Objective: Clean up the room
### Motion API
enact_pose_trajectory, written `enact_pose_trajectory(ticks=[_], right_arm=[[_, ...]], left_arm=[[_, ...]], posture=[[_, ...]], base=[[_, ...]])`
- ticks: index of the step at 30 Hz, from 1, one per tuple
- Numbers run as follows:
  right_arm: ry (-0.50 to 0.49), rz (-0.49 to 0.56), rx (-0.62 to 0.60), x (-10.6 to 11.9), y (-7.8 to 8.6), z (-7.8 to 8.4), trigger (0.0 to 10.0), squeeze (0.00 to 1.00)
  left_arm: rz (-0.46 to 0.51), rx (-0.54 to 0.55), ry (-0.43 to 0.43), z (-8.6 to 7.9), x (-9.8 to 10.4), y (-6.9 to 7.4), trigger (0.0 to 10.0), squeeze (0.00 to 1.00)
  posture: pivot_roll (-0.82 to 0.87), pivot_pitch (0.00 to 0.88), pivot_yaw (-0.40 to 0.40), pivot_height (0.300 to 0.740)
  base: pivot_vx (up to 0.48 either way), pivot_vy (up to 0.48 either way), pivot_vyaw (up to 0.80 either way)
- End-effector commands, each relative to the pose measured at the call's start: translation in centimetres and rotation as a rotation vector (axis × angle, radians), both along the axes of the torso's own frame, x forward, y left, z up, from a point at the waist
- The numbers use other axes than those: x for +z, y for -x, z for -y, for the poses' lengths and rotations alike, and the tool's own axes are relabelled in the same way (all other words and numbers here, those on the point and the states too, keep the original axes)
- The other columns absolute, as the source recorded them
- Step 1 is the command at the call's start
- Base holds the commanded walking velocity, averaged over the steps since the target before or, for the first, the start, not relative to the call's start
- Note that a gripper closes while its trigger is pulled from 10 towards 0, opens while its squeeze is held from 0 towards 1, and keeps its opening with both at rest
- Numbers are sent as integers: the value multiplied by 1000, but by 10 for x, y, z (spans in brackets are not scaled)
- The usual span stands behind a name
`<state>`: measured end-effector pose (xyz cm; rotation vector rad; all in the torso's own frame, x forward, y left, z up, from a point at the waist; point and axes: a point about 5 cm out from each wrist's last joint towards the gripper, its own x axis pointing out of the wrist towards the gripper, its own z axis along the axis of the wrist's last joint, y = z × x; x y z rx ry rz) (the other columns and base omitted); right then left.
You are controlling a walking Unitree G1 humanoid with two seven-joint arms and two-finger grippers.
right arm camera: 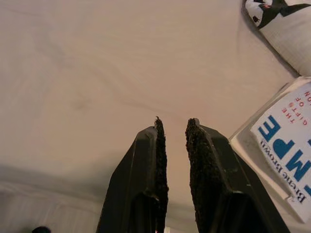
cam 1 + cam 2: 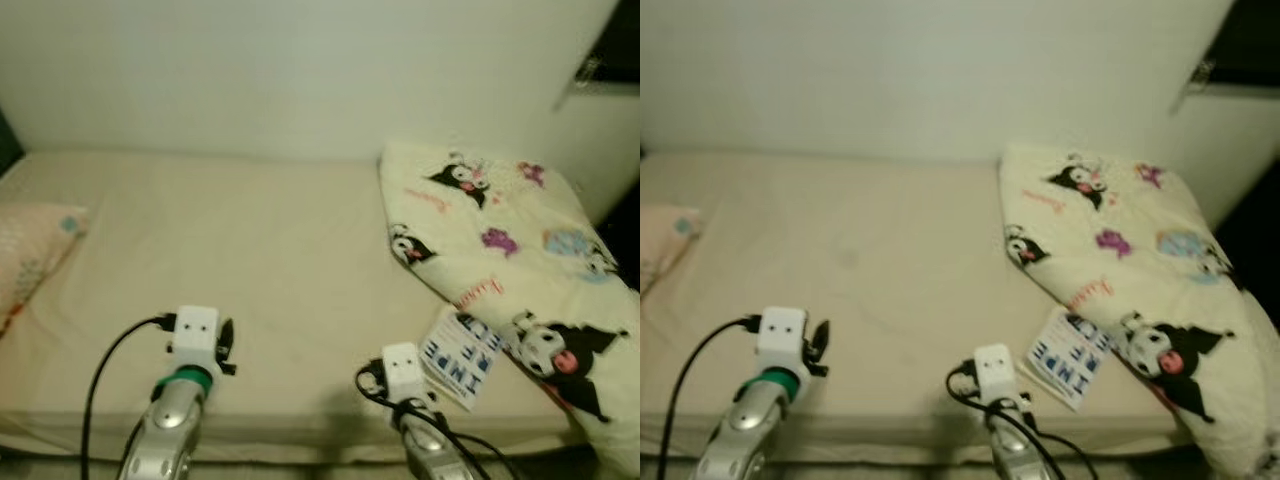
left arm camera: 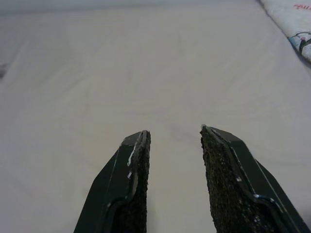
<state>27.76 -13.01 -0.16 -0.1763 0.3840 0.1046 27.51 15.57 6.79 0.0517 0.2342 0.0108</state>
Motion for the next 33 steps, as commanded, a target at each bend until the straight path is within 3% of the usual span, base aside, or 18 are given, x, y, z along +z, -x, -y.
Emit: enact_pose_trajectory(ticks=[1, 28, 33], right_arm=[[5, -12, -22, -3, 3, 7, 10000, 0], [9, -11, -26, -3, 2, 5, 10000, 0], [11, -13, -26, -3, 2, 6, 10000, 0]], left_arm=[[-13, -10, 3, 3, -3, 2, 10000, 0], [-10, -5, 6, 2, -3, 2, 10000, 0], [-22, 16, 41, 1, -4, 2, 10000, 0]], posture=[[106, 0, 42, 740], [115, 0, 39, 740], [116, 0, 39, 740]], base=[[0, -307, 0], [0, -347, 0], [0, -266, 0]])
